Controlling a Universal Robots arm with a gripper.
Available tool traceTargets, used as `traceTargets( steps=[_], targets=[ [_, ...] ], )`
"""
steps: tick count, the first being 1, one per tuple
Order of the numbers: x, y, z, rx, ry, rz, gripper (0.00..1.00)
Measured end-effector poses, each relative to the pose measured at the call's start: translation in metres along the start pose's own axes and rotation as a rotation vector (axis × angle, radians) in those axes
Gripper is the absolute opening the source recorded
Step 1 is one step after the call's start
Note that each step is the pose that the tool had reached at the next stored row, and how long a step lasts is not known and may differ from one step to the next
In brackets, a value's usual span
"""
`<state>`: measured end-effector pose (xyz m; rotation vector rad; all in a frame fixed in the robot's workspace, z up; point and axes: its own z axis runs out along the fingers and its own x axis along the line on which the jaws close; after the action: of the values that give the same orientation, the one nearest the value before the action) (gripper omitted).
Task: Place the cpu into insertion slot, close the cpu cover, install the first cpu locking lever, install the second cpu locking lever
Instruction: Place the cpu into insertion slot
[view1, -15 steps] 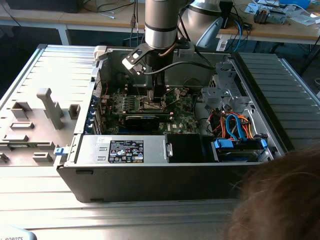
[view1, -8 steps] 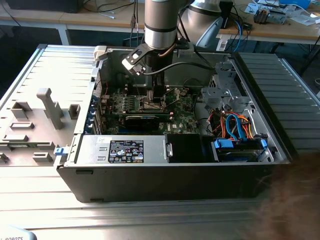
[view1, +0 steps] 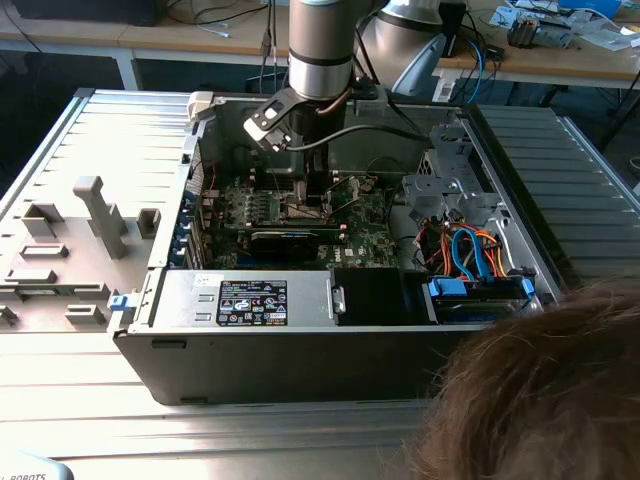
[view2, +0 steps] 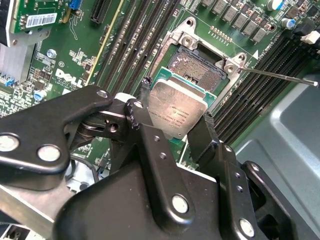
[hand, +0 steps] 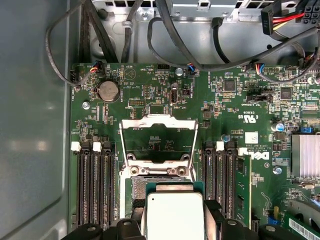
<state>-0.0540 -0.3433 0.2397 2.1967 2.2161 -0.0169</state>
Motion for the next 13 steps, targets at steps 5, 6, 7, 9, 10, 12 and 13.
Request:
traceTargets(
  steps=[5, 6, 7, 9, 10, 12, 13],
  targets=[
    [0.0001, -0.0001, 0.0008, 0.0000, 0.0000, 0.000, 0.55],
    [0.0001, -0.0001, 0.0010, 0.0000, 0.0000, 0.000, 0.55],
    [0.0001, -0.0001, 0.0012, 0.0000, 0.0000, 0.000, 0.55],
    [0.0001, -0.0001, 0.0015, 0.0000, 0.0000, 0.000, 0.55],
    [0.0001, -0.0001, 0.0022, 0.0000, 0.0000, 0.000, 0.55],
    [0.0001, -0.0001, 0.0025, 0.0000, 0.0000, 0.000, 0.55],
    [0.0001, -0.0001, 0.0026, 0.0000, -0.0001, 0.000, 0.55]
  ],
)
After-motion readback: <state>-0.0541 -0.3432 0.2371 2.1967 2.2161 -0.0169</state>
